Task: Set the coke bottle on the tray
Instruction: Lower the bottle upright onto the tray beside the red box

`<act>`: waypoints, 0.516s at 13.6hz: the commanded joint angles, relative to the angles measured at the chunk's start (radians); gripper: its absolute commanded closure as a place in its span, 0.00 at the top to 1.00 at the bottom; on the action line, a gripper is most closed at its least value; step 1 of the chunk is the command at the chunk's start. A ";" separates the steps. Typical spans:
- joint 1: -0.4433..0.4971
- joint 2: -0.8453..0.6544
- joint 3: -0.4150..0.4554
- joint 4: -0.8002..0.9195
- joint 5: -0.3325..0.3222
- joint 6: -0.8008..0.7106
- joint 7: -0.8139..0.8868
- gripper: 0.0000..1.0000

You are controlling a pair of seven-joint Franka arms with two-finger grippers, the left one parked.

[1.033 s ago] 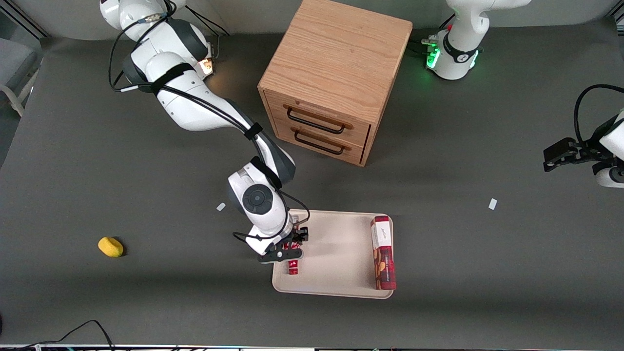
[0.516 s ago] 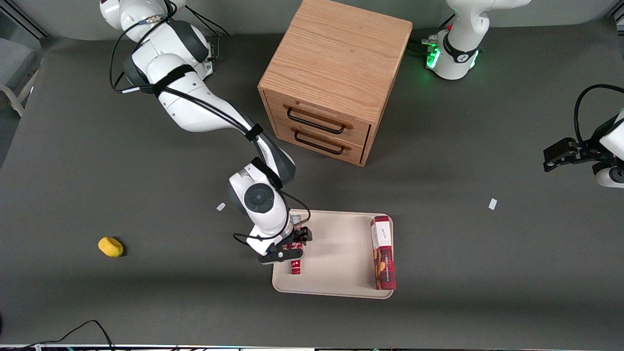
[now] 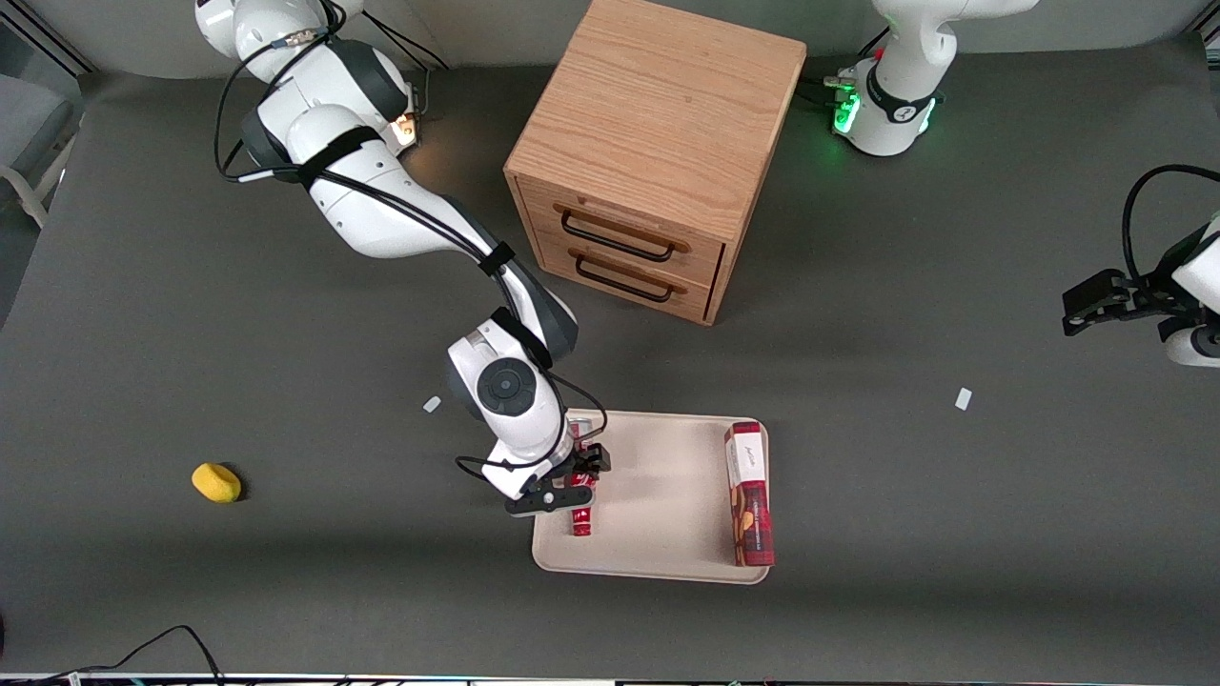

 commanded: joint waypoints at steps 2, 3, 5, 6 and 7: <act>-0.004 -0.044 -0.004 0.015 -0.011 -0.004 0.006 1.00; -0.026 -0.081 -0.001 -0.011 -0.008 -0.012 0.006 1.00; -0.084 -0.179 0.005 -0.083 0.027 -0.040 0.005 1.00; -0.105 -0.231 0.004 -0.119 0.053 -0.070 0.003 1.00; -0.125 -0.282 0.001 -0.158 0.056 -0.096 -0.001 1.00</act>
